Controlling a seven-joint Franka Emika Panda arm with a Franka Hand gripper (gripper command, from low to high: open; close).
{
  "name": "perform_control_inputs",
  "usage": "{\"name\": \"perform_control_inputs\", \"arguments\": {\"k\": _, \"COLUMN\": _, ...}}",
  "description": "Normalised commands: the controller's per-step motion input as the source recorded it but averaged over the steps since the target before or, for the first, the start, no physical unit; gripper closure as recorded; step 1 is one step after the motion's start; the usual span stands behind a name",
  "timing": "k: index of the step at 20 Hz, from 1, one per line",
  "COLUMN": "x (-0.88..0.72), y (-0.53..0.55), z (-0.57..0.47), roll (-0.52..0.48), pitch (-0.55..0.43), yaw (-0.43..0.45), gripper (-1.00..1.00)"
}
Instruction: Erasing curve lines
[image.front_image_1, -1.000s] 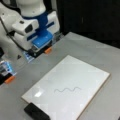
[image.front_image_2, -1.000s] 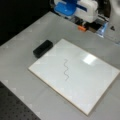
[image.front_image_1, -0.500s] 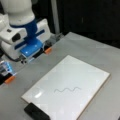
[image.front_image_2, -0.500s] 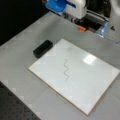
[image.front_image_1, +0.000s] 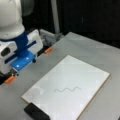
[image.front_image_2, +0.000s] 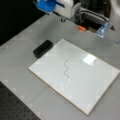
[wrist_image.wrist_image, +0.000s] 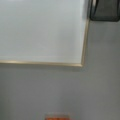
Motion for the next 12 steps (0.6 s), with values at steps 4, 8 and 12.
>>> {"name": "perform_control_inputs", "arguments": {"k": 4, "x": 0.27, "y": -0.33, "z": 0.07, "roll": 0.02, "pitch": 0.137, "yaw": 0.205, "gripper": -1.0}}
{"name": "perform_control_inputs", "arguments": {"k": 8, "x": 0.28, "y": -0.37, "z": -0.02, "roll": 0.024, "pitch": 0.101, "yaw": 0.193, "gripper": -1.0}}
{"name": "perform_control_inputs", "arguments": {"k": 12, "x": 0.25, "y": -0.37, "z": -0.03, "roll": 0.031, "pitch": 0.083, "yaw": 0.168, "gripper": -1.0}}
